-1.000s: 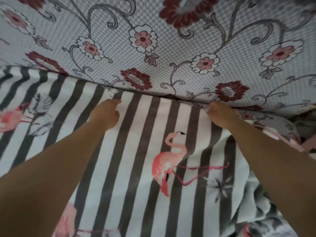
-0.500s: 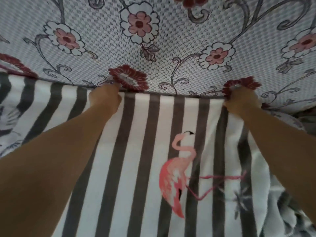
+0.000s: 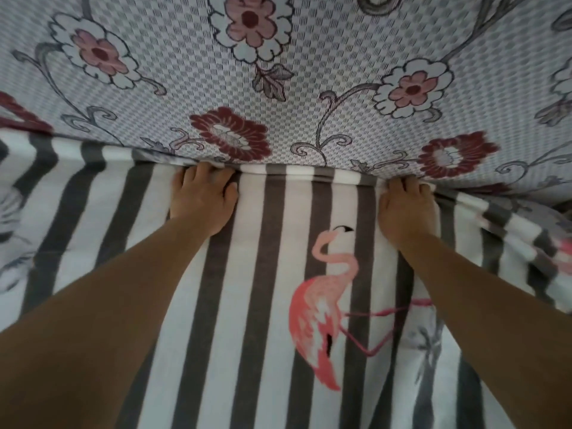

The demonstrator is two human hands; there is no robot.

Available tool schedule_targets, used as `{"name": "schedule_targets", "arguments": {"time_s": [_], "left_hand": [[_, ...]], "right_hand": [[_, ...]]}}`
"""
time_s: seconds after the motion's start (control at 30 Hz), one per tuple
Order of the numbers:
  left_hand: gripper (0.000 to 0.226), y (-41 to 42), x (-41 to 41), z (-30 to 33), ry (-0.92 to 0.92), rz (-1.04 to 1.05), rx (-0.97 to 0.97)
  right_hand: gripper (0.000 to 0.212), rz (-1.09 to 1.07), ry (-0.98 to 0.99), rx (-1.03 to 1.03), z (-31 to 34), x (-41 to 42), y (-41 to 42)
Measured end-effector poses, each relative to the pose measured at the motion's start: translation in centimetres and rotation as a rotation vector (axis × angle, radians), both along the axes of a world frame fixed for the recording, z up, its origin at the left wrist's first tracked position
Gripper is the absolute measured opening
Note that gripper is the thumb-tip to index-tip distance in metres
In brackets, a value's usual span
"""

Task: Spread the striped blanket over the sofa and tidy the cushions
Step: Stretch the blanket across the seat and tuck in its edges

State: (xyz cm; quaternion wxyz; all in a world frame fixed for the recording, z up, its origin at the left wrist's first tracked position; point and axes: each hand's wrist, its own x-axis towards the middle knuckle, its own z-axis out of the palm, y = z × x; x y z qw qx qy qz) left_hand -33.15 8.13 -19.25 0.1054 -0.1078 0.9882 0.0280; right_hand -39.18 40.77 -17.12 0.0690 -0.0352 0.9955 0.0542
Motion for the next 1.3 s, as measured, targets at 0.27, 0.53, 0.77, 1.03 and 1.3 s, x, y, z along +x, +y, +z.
{"name": "schedule_targets", "arguments": {"time_s": [0.27,0.53,0.77,1.03,1.3], "left_hand": [[0.039,-4.1,0.4,4.3,-0.019,0.0,0.08],[0.06,-9.4,1.7,2.0,-0.233,0.098,0.012],[0.055,-5.4,0.8,3.5,-0.165,-0.051,-0.009],[0.063,-4.8,-1.1,0.6,-0.29,0.006,0.07],[0.064,-8.3,5.1,3.3,-0.264,0.012,0.184]], "right_hand": [[0.052,0.15,-0.217,-0.077,3.6,1.4,-8.6],[0.05,0.122,-0.288,-0.032,0.9,1.4,-11.1],[0.049,0.256,-0.303,-0.123,2.2,2.5,-13.9],[0.048,0.147,-0.388,-0.1,-0.5,1.4,-15.1],[0.052,0.215,-0.389,-0.032,3.1,3.4,-17.8]]}}
